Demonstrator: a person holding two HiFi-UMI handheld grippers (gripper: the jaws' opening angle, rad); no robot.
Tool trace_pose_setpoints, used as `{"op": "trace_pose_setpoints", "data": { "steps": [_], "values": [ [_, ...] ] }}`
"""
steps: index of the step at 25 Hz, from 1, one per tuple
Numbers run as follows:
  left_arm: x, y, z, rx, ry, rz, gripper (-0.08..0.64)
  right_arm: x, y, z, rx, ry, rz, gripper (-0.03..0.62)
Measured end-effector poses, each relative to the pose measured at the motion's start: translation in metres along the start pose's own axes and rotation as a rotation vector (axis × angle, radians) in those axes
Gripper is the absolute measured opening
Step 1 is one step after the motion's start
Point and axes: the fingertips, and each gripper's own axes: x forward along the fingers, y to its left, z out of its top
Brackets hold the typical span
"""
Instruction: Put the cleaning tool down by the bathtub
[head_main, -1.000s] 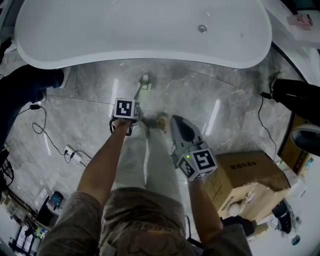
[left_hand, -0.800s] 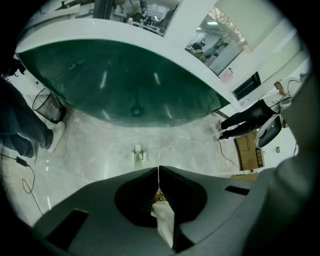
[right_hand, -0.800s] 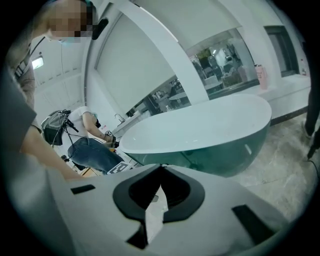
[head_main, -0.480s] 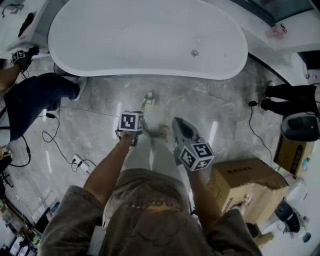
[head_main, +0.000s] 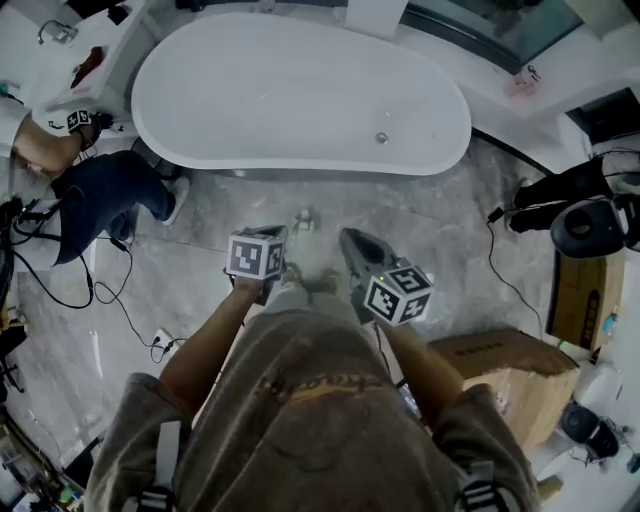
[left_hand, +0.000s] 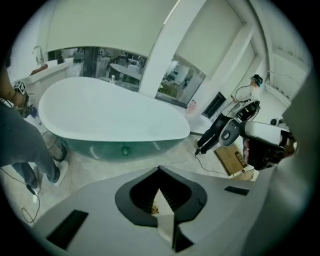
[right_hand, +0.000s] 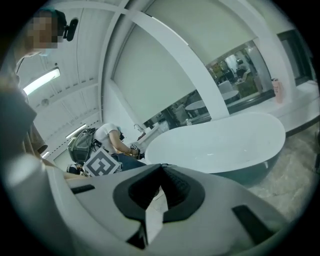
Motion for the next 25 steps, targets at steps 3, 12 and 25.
{"op": "trace_pose_setpoints", "data": {
  "steps": [3,12,25],
  "values": [
    [-0.028,-0.012,0.022,0.034,-0.070,-0.027,0.002,-0.004,0.023,0.011,-0.043,0.010,0.042,0.002],
    [-0.122,-0.056,0.079,0.175,-0.331,-0.124,0.002,-0.033,0.072,0.064,-0.210,-0.113,0.084,0.001],
    [-0.200,-0.103,0.118,0.401,-0.634,-0.233,0.000,-0.056,0.109,0.099,-0.339,-0.203,0.199,0.000]
  ]
}}
